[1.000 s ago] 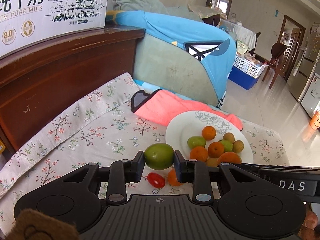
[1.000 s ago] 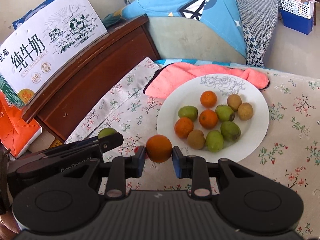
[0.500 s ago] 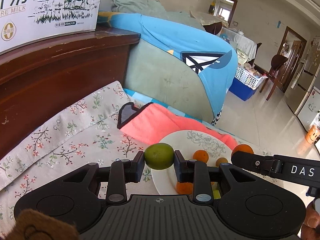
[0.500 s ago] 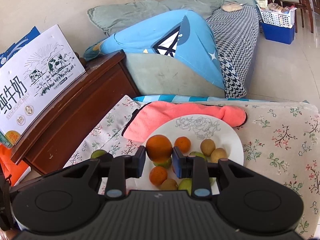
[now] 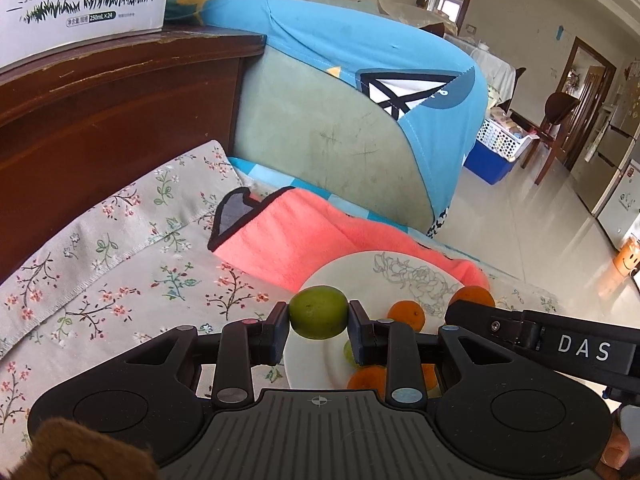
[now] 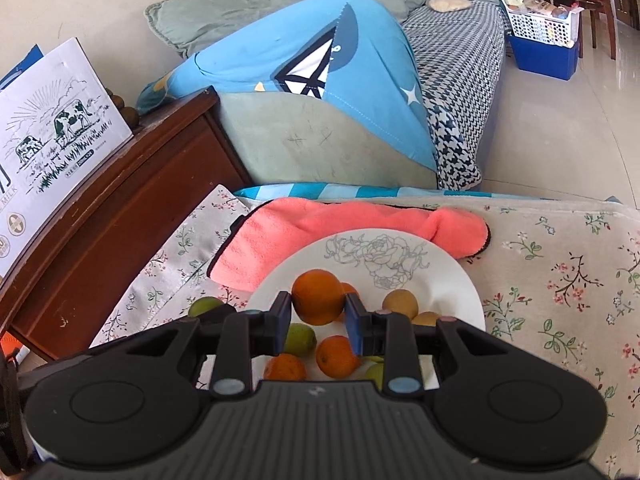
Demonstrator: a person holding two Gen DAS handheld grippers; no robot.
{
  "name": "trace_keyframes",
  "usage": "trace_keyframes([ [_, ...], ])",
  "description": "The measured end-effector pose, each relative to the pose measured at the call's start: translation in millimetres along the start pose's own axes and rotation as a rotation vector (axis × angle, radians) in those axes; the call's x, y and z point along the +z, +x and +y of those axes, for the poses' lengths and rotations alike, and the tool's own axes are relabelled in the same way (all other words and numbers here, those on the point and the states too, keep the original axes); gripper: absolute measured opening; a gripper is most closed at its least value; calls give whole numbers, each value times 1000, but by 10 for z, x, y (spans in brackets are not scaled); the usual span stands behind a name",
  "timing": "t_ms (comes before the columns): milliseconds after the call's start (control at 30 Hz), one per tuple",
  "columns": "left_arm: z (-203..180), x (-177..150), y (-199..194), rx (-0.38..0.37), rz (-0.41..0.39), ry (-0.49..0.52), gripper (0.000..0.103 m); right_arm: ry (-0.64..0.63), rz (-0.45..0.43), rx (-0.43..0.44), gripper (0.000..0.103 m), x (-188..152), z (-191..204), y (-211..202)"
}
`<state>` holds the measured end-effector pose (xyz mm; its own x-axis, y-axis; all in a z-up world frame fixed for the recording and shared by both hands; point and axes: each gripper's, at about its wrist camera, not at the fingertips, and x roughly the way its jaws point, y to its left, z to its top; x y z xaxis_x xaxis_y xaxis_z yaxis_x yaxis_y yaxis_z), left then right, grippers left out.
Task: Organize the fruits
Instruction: 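Carry the green fruit and orange onto the plate, then open both tools over the plate and withdraw them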
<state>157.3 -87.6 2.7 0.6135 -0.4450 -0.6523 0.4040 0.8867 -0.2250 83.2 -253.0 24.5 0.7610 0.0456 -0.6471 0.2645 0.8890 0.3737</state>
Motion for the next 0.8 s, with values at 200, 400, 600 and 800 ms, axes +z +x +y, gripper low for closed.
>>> trace_keyframes([
  [200,-32,2,93,-12,12,5,30,51,11,-21,31,18,-96,130],
  [400,-61,59,-12,-23,-19,-8,48,79,-20,-18,32,62,-105,85],
  [600,-21,173,-241,-10,-52,-47,63,56,-46,-2,32,83,-32,-16],
  [800,25,204,-505,34,-71,-3,66,37,-38,40,32,25,40,-124],
])
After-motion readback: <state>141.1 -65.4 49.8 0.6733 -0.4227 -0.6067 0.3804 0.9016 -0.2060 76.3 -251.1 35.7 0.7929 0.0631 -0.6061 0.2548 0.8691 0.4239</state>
